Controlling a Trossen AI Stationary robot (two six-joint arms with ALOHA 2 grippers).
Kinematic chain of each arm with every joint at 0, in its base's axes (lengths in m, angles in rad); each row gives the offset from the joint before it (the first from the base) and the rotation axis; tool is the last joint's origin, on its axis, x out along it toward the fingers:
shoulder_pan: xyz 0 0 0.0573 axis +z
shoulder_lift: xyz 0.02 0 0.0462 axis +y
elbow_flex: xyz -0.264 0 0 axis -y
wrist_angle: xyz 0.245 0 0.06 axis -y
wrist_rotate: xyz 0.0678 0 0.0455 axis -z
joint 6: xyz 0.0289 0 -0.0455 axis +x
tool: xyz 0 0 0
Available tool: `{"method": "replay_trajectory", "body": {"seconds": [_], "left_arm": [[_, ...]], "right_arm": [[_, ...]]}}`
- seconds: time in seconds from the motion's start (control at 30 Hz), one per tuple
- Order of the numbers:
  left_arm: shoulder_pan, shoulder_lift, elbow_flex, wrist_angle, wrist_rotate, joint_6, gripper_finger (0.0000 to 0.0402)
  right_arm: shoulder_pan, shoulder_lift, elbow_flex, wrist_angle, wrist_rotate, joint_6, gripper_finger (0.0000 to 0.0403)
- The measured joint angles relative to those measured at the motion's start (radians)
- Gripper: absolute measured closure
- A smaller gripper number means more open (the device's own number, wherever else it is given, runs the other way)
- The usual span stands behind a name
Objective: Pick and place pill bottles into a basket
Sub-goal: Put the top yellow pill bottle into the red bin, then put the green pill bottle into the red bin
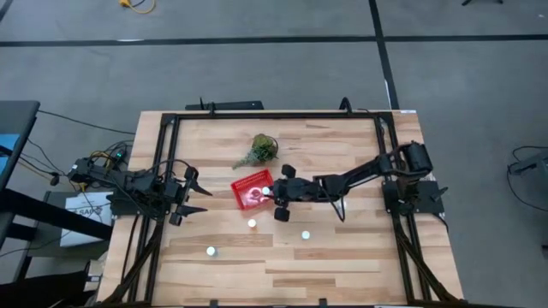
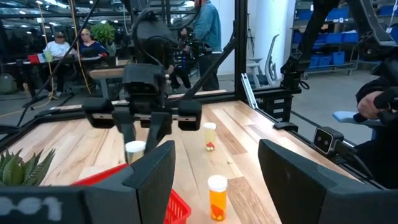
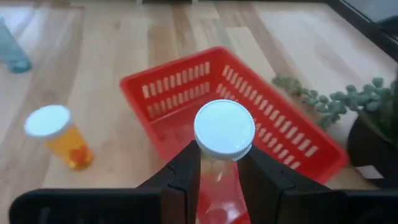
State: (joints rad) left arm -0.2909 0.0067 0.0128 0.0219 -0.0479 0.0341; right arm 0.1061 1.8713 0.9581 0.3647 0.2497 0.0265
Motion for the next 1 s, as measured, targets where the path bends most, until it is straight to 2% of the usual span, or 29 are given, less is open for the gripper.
{"method": "replay_trajectory", "body": {"seconds": [0.43,0.77,1.0], "left_arm": [[0.0,0.0,0.0,0.0,0.0,0.006,0.018],[0.0,0.0,0.0,0.0,0.0,0.0,0.018],[0.0,0.0,0.0,0.0,0.0,0.003,0.018]], "right_arm": [[-0.063,0.0,0.0,-0.009,-0.027,0.036,0.0314],[-0.071,0.0,-0.001,-0.012,-0.026,0.052,0.027],[-0.071,-0.001,-0.002,-0.012,-0.026,0.053,0.0272]]}}
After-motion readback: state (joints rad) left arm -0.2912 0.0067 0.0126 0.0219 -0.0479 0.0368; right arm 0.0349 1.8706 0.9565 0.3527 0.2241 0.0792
